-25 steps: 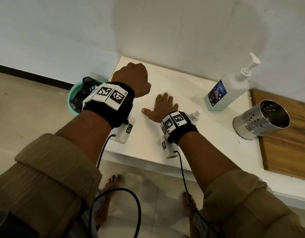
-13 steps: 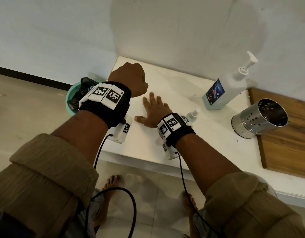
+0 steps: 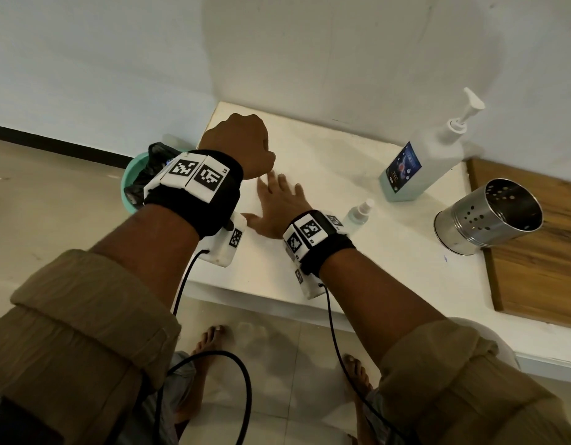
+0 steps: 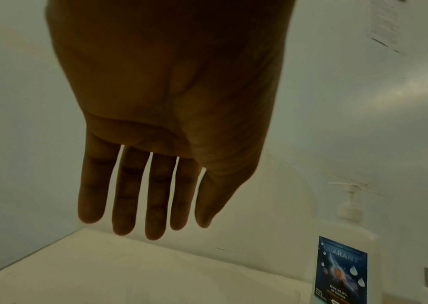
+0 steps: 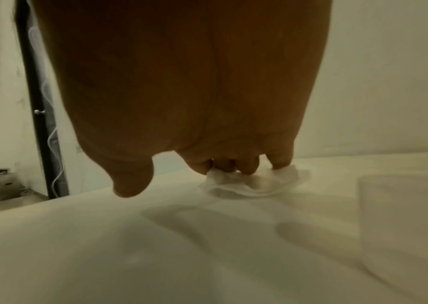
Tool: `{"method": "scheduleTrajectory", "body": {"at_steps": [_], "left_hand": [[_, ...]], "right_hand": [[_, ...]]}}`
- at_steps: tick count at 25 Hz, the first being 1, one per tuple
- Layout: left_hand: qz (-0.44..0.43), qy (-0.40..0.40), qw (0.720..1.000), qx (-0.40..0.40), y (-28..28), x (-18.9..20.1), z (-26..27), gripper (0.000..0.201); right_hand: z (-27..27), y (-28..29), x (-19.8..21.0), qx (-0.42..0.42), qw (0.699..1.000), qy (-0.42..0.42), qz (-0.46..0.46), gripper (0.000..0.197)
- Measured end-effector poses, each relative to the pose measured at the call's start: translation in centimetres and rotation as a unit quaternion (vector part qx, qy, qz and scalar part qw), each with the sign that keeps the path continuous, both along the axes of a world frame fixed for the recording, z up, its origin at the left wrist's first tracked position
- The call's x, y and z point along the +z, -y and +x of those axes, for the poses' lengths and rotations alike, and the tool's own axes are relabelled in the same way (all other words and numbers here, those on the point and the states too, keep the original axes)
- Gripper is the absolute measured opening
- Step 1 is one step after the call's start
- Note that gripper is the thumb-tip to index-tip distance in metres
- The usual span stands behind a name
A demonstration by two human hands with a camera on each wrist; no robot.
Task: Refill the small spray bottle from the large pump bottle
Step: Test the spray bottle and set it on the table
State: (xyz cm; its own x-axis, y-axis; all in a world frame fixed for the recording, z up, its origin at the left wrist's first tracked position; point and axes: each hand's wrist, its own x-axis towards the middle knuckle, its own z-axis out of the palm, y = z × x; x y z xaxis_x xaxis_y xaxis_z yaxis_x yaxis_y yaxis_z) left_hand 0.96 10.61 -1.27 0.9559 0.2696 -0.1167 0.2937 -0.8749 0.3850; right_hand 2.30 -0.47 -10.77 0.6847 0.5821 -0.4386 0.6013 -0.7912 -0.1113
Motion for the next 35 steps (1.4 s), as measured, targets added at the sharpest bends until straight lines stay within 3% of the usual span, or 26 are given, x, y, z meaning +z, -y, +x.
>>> {"method": "scheduleTrajectory", "body": {"at_steps": [2,4,9,12,19,21,23,28,31,35], "left_hand": [[0.002,0.000,1.000,0.003,0.0,0.0,0.0,0.018],[0.002,-0.004,1.000,0.004,-0.1,0.1,0.0,0.018],[0.003,-0.007,1.000,0.012,-0.1,0.1,0.0,0.018],[0.000,-0.007,1.000,0.014,0.0,0.1,0.1,0.018],[-0.001,-0.011,1.000,0.015,0.0,0.2,0.1,0.017],[-0.004,-0.008,1.000,0.017,-0.1,0.2,0.1,0.017],[-0.005,-0.007,1.000,0.017,-0.1,0.2,0.0,0.017],[0.000,-0.004,1.000,0.025,-0.1,0.3,0.0,0.019],[-0.001,-0.006,1.000,0.025,-0.1,0.3,0.1,0.021],[0.001,-0.005,1.000,0.024,-0.1,0.2,0.1,0.021]], "right_hand": [[-0.8,-0.4,-0.1,0.057,0.998,0.000,-0.001,0.087],[-0.8,-0.3,-0.2,0.058,0.998,0.006,-0.004,0.086],[2.4,2.9,0.6,-0.165,0.985,0.037,-0.031,0.091],[2.6,3.3,0.9,-0.204,0.978,0.029,-0.043,0.095],[-1.7,-1.0,0.5,0.047,0.999,0.002,0.003,0.083],[-2.2,-1.0,0.4,0.071,0.997,0.014,-0.002,0.079],[-1.5,-0.5,0.2,0.028,0.999,0.042,-0.011,0.080],[1.2,2.2,1.1,-0.198,0.973,0.101,-0.064,0.093],[1.0,2.1,0.9,-0.215,0.970,0.089,-0.069,0.098],[0.0,0.8,-0.2,-0.155,0.988,0.019,-0.012,0.099]]}}
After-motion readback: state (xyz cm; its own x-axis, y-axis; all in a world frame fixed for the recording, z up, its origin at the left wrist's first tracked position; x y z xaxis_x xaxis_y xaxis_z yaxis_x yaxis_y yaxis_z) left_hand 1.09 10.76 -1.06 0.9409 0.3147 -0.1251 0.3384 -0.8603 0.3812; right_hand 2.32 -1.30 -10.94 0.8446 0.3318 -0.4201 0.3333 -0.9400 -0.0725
